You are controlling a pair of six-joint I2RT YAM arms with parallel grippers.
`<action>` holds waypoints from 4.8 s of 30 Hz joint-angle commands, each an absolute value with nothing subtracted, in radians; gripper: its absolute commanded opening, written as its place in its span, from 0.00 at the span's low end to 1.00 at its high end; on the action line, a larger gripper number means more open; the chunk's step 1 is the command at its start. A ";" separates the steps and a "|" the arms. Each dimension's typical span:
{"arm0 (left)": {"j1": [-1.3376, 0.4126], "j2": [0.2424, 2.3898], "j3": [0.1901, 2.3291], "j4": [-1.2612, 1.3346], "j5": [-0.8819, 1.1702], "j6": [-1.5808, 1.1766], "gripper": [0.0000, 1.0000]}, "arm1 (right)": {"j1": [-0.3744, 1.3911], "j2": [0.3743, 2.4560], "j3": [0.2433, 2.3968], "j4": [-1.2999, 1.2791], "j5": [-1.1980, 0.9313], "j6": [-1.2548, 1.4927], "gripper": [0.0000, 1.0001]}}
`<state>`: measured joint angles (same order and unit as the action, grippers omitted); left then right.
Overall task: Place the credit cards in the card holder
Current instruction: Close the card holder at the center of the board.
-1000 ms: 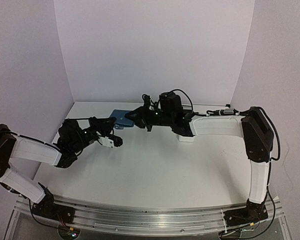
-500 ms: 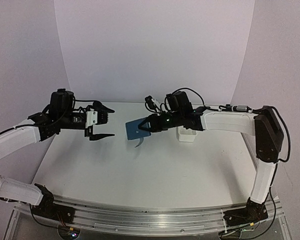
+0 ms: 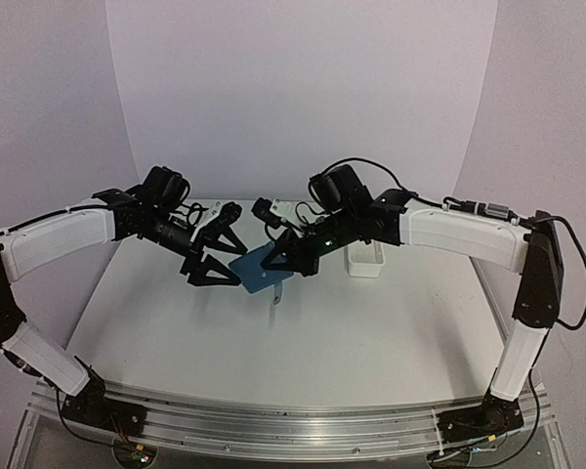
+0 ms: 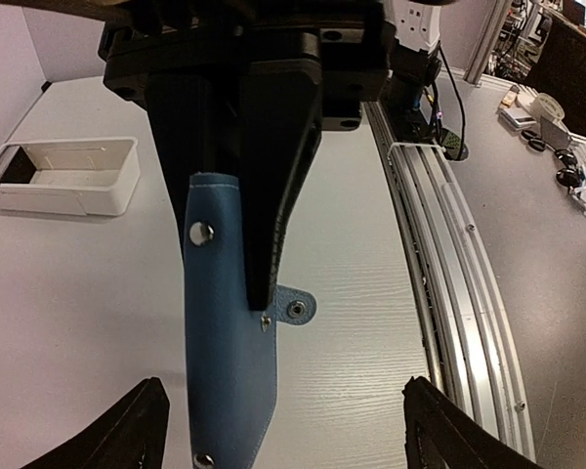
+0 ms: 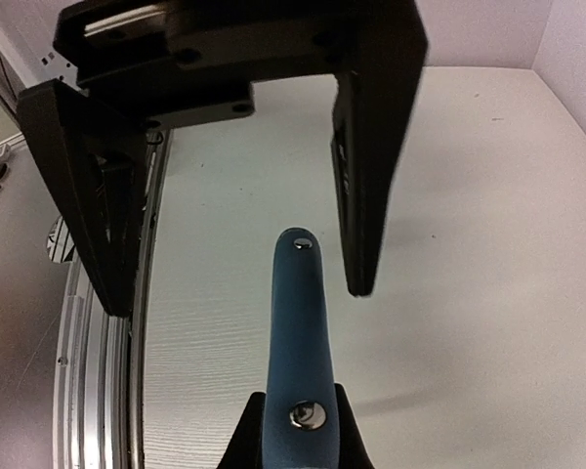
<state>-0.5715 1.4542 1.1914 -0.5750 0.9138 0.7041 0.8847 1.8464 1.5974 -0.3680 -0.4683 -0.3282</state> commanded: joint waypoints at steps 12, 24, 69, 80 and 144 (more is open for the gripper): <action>-0.612 1.488 1.282 -0.672 0.952 0.691 0.23 | 0.943 1.868 1.731 -0.425 -0.516 -0.459 0.00; -0.614 1.515 1.276 -0.726 0.982 0.735 0.04 | 0.943 1.864 1.776 -0.421 -0.570 -0.469 0.00; -0.526 1.425 1.063 0.118 1.182 -0.095 0.43 | 0.788 1.763 1.327 0.651 -0.774 0.286 0.00; -0.526 1.467 1.140 -0.071 1.225 0.074 0.52 | 0.793 1.788 1.486 0.201 -0.800 0.043 0.00; -0.574 1.487 1.115 -0.160 1.304 0.515 0.00 | 0.761 1.735 1.488 -0.158 -0.890 -0.288 0.56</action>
